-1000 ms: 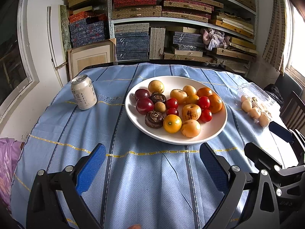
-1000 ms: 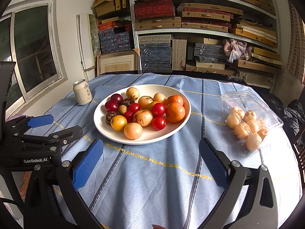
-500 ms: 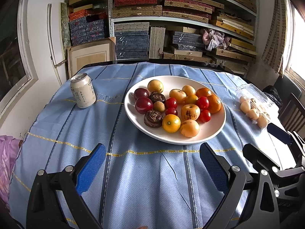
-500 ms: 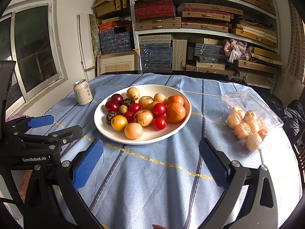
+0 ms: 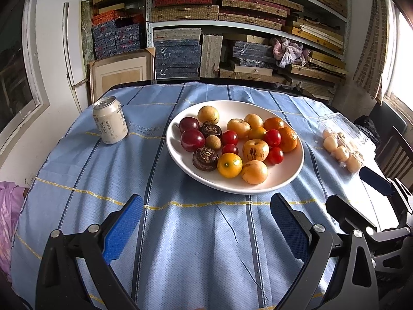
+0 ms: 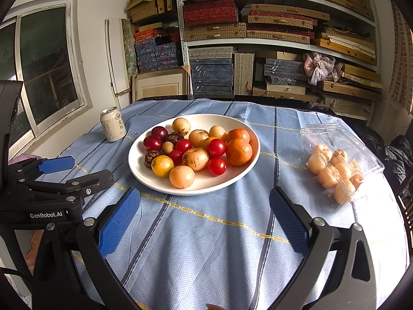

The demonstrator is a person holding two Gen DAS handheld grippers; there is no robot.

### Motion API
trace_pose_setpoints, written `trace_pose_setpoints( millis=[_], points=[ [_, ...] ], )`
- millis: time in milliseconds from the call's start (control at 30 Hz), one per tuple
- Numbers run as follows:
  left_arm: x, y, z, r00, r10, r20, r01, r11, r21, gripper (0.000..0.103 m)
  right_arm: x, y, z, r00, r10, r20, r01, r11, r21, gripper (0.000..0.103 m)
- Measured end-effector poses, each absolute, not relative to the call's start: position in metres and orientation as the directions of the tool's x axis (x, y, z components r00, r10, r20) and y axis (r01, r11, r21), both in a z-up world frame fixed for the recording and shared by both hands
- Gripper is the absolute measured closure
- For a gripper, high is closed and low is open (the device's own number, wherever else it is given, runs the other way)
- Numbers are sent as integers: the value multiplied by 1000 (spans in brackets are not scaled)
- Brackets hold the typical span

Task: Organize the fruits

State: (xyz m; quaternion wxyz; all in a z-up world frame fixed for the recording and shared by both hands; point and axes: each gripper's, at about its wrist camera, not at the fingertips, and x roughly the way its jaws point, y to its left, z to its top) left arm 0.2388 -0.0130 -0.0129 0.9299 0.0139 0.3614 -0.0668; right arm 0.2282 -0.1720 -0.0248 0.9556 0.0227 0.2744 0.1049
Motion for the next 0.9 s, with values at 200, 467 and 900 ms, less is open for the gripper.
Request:
trace_pose_setpoints(
  millis=[200, 467, 900],
  points=[
    [234, -13, -9, 753, -121, -647, 143, 990, -18, 4, 228, -168, -25, 826, 216, -521, -191, 976, 101, 4],
    [228, -15, -6, 790, -31, -612, 86, 994, 62, 4, 228, -169, -25, 827, 214, -521, -189, 977, 101, 4],
    [238, -9, -12, 749, -22, -662, 66, 997, 41, 4, 228, -168, -25, 826, 214, -521, -190, 977, 101, 4]
  ],
)
